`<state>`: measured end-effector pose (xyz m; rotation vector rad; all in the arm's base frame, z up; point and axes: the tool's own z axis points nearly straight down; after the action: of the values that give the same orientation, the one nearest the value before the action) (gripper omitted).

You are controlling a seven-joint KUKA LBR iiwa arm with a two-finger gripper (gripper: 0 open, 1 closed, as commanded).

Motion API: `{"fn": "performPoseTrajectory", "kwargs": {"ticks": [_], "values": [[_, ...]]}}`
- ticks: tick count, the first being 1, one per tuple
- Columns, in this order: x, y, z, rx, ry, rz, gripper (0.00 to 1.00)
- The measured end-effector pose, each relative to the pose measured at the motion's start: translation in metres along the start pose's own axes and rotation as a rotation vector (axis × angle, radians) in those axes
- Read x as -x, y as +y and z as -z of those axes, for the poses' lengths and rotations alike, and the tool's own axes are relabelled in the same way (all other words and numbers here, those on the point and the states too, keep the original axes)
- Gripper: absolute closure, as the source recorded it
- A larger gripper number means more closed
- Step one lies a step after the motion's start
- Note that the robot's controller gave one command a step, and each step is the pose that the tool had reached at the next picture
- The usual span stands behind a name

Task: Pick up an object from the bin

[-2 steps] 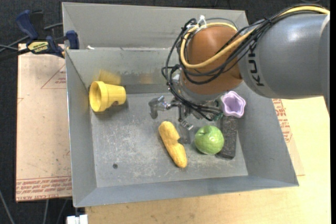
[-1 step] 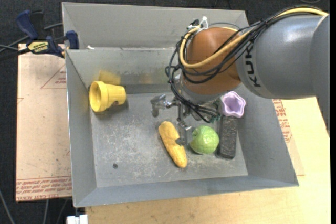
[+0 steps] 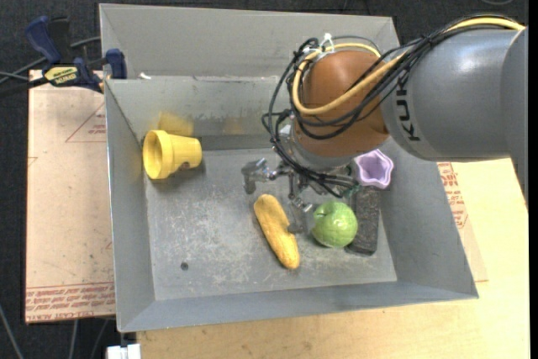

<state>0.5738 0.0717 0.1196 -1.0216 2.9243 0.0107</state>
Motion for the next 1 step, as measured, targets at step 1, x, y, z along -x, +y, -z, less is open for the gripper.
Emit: {"fn": "performPoseTrajectory", "kwargs": {"ticks": [1], "values": [[-0.0005,-0.0108,-0.0159,-0.001,-0.003,0.229,0.0]]}}
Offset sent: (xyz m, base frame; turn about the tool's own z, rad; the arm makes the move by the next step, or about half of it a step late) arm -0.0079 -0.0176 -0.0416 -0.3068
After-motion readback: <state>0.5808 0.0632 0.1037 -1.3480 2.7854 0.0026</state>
